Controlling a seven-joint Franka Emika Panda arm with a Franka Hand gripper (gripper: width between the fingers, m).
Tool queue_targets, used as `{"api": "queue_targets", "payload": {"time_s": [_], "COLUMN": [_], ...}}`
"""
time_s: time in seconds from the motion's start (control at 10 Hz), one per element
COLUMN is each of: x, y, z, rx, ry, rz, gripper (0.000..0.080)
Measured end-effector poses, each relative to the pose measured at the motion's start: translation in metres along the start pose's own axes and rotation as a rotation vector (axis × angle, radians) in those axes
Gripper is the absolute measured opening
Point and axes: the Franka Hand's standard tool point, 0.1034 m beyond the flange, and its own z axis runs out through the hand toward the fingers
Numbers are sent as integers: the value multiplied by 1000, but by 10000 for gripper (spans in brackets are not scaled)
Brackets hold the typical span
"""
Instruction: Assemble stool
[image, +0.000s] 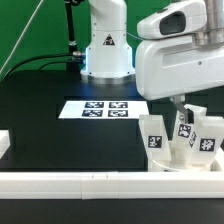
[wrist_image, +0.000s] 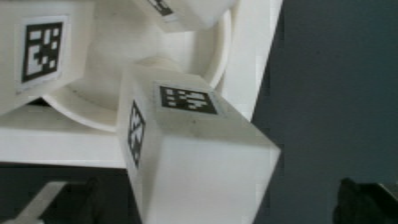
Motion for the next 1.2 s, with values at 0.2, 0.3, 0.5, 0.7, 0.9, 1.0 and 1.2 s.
{"api": "queue_targets", "payload": {"time_s": [0.2, 0.3, 0.5, 0.7, 0.9, 1.0, 1.2], "x": [6, 5, 2, 2, 2, 3, 6], "y": [-6, -9, -8, -4, 9, 11, 5], "z": [0, 1, 1, 1, 7, 12, 27], "rx": [-27, -18, -18, -17, -36, -42, -66], "ry": [-42, -63, -92, -97, -108, -120, -113], "rz": [-347, -436, -583, -719, -974, -1008, -1085], "gripper": [648, 648, 648, 648, 648, 648, 648]}}
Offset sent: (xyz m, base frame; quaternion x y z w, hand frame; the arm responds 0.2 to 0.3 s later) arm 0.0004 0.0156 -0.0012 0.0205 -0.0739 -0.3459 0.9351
